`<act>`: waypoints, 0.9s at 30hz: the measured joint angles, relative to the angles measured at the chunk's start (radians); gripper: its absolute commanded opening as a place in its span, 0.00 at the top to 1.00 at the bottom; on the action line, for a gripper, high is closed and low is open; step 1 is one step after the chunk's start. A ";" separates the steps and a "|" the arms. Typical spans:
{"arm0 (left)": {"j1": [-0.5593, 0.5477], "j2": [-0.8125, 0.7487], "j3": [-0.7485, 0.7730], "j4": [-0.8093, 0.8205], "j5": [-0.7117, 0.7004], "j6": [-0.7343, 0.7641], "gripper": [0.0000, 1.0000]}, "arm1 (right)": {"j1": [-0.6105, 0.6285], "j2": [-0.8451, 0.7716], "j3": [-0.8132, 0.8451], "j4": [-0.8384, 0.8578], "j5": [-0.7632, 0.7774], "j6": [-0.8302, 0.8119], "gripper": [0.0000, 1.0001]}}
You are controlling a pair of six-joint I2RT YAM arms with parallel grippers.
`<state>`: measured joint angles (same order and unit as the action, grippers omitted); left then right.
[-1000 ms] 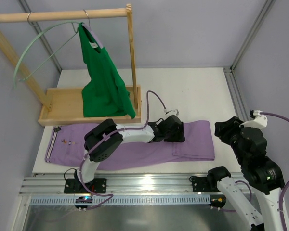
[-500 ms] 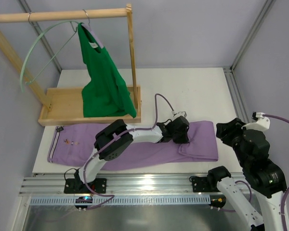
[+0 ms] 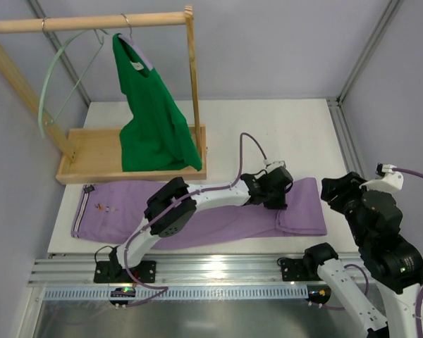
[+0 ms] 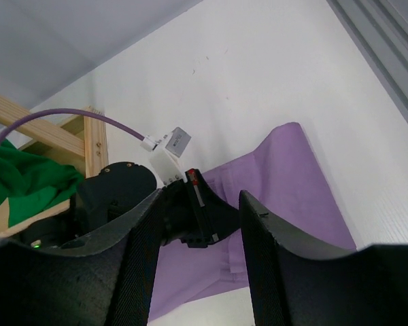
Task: Place the trousers on the hanger
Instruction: Fold the trousers
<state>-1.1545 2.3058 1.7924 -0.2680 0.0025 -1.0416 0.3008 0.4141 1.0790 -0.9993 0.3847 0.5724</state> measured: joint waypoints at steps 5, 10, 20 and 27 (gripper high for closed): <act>0.018 -0.205 -0.068 -0.240 -0.083 0.035 1.00 | 0.000 0.044 -0.033 0.043 -0.050 0.001 0.47; 0.077 -0.470 -0.184 -0.426 -0.179 0.075 1.00 | 0.000 0.090 -0.108 0.102 -0.129 0.005 0.37; 0.288 -0.850 -0.523 -0.650 -0.275 0.121 1.00 | -0.001 0.274 -0.308 0.261 -0.377 0.005 0.21; 0.433 -1.019 -0.673 -0.735 -0.275 0.122 0.99 | -0.002 0.406 -0.457 0.407 -0.539 0.012 0.17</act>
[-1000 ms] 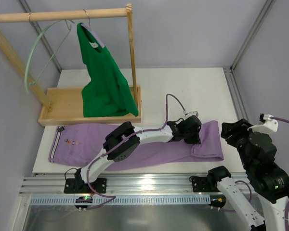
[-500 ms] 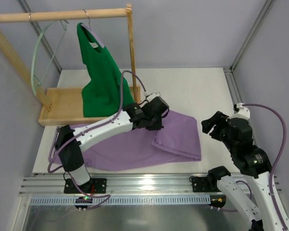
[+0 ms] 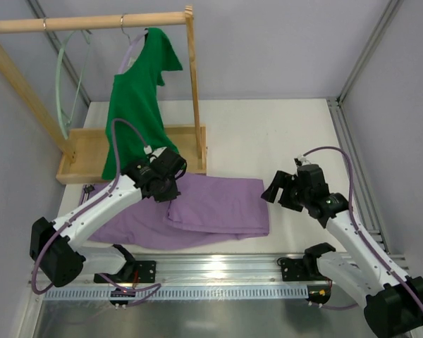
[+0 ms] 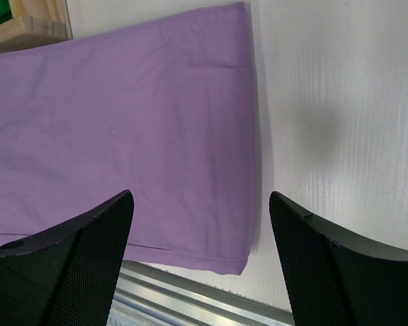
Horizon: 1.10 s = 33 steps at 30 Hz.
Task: Place the trousers on the hanger
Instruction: Fold the trousers
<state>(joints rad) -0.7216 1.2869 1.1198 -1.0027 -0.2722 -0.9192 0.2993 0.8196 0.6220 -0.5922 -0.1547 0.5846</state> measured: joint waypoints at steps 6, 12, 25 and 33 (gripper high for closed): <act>0.076 -0.014 -0.092 -0.005 -0.002 0.010 0.99 | 0.000 0.119 -0.084 0.147 -0.074 0.001 0.17; 0.148 0.010 -0.169 -0.006 -0.024 0.012 0.99 | 0.000 0.285 -0.128 0.284 -0.139 0.001 0.19; 0.175 0.066 -0.248 0.031 -0.071 0.014 1.00 | 0.053 0.404 -0.189 0.509 -0.251 0.039 0.25; 0.218 -0.027 -0.127 -0.090 -0.143 0.035 0.99 | 0.058 0.345 -0.190 0.501 -0.248 0.046 0.21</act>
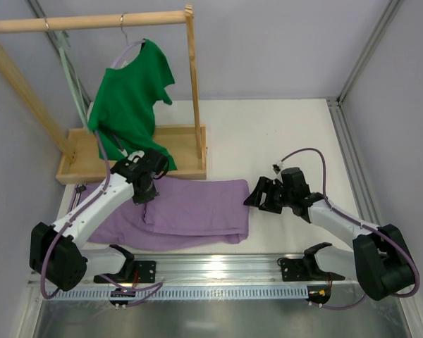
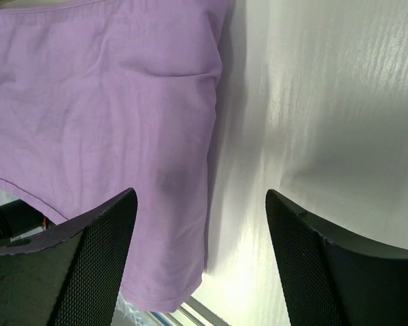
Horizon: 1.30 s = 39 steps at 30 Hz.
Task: Place the trousers on the hanger
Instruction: Fold the trousers
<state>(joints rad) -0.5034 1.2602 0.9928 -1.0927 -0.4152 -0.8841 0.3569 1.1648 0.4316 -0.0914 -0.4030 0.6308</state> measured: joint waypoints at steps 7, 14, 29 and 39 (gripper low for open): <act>0.000 -0.048 0.066 -0.105 -0.125 0.001 0.99 | 0.023 0.008 0.000 0.010 -0.004 0.001 0.17; 0.002 -0.061 0.099 -0.207 -0.243 0.002 1.00 | 0.082 0.067 0.002 0.048 -0.003 0.021 0.17; 0.189 -0.054 -0.082 -0.014 -0.046 0.058 0.99 | 0.200 0.180 0.054 0.125 0.045 0.086 0.71; 0.190 -0.030 -0.130 0.103 0.070 0.060 0.99 | 0.198 0.177 0.055 0.093 0.080 0.106 0.96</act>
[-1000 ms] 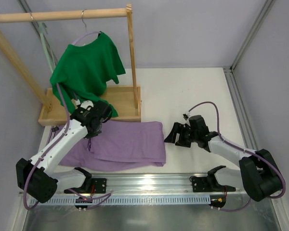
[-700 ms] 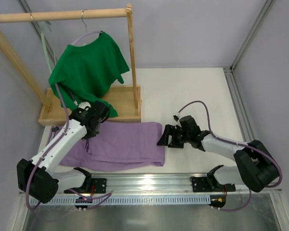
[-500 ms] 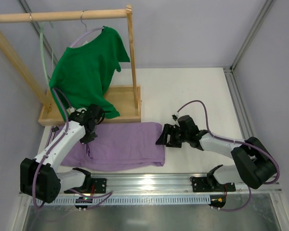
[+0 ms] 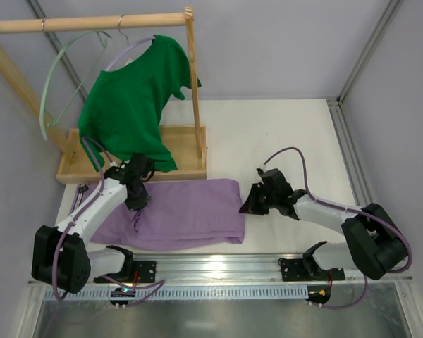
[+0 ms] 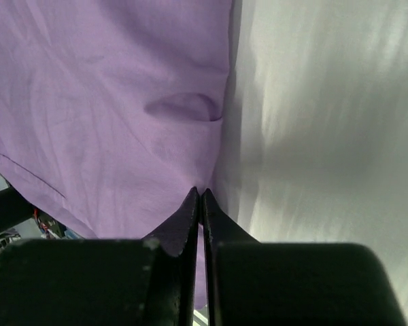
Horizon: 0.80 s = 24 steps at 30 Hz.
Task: Place the trousers on the hanger
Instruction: Fold the trousers
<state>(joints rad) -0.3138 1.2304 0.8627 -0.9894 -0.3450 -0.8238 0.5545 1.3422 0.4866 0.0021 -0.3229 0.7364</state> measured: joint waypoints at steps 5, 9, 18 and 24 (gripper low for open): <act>-0.018 -0.015 -0.076 0.101 0.128 -0.010 0.99 | -0.106 -0.114 0.018 -0.184 0.081 -0.025 0.96; -0.134 -0.027 -0.116 0.197 0.193 -0.056 1.00 | -0.283 -0.238 0.025 -0.354 0.172 -0.039 0.96; -0.459 0.266 0.001 0.431 0.229 -0.193 0.99 | -0.569 -0.275 0.144 -0.632 0.363 -0.098 0.96; -0.541 0.422 0.132 0.480 0.231 -0.217 0.99 | -0.670 -0.278 0.182 -0.716 0.355 -0.119 0.51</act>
<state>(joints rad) -0.8547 1.6520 0.9947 -0.5098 -0.1143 -1.0405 -0.1158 1.0637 0.6689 -0.7136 0.0322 0.6178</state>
